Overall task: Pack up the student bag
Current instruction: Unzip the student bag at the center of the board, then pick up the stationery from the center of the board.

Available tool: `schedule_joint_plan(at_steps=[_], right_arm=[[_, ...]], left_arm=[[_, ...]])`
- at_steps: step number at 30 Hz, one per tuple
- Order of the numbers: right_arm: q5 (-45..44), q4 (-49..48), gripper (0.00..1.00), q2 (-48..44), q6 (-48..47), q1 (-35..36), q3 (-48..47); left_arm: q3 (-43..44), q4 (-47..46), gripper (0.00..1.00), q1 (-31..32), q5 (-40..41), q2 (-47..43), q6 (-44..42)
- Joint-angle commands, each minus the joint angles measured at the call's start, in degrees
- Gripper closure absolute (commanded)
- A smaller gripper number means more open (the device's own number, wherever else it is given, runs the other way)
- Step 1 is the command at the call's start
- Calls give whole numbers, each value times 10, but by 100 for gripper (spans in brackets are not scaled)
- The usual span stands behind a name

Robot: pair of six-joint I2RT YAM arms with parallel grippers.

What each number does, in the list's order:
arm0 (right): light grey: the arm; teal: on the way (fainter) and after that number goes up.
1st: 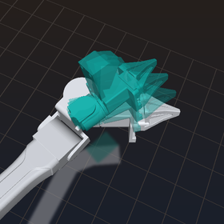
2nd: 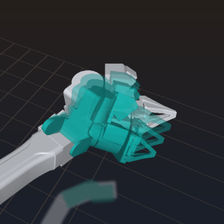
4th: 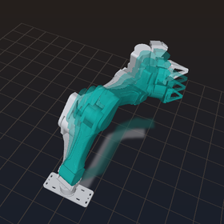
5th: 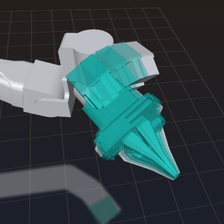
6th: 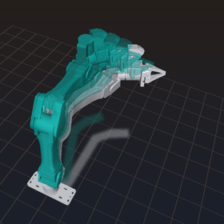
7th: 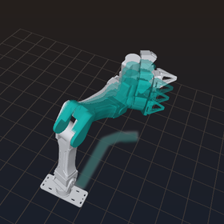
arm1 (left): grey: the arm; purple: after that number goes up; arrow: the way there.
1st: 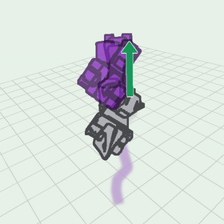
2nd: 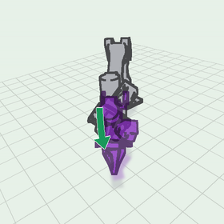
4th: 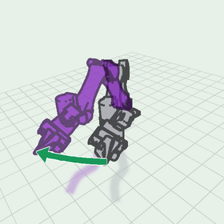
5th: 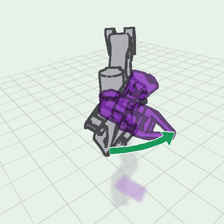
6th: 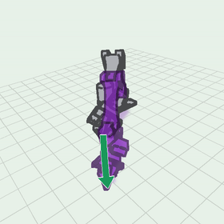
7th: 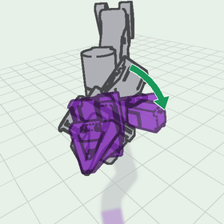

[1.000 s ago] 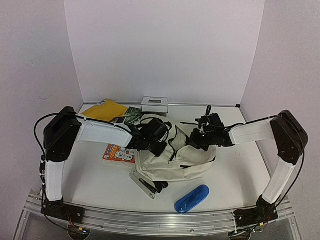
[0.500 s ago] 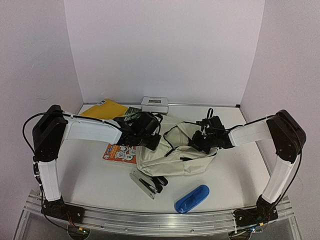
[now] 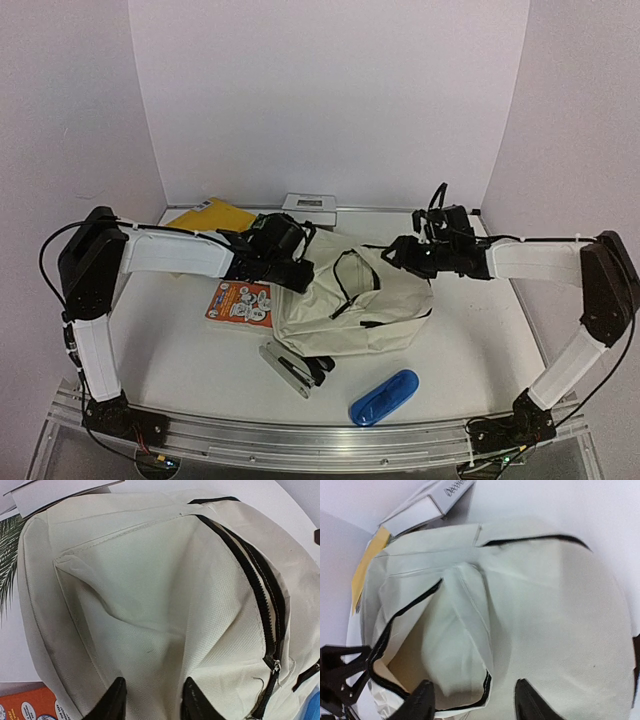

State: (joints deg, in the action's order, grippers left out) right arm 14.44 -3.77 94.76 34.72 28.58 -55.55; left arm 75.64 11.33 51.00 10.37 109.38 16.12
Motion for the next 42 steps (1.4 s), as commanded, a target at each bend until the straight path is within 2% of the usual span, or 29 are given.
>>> schedule_joint_plan(at_steps=[1, 3, 4, 7, 13, 16, 21, 27, 29, 42], right_arm=[[21, 54, 35, -88, -94, 1, -23], [49, 84, 25, -132, -123, 12, -17], [54, 92, 22, -147, -131, 18, -16], [53, 116, 18, -172, -140, 68, -12], [16, 119, 18, -145, -124, 216, -15], [-6, 124, 19, -100, -122, 294, -32], [-24, 141, 24, 5, -106, 375, -70], [-30, 166, 35, 71, -92, 399, -107], [-31, 172, 36, 85, -81, 403, -109], [-74, 195, 32, 133, -75, 418, -140]], left_arm=[[7, 12, 54, -25, -42, -66, 50], [-4, 14, 31, -33, -69, -93, 69], [-7, 15, 24, -36, -81, -104, 75], [-23, 26, 12, -65, -123, -132, 116], [-64, 32, 7, -131, -190, -179, 181], [-97, 19, 5, -163, -214, -200, 211], [-156, -9, 4, -208, -243, -229, 260], [-171, -3, 4, -213, -238, -244, 258], [-176, 1, 4, -214, -233, -248, 256], [-191, -7, 4, -215, -232, -244, 249]])
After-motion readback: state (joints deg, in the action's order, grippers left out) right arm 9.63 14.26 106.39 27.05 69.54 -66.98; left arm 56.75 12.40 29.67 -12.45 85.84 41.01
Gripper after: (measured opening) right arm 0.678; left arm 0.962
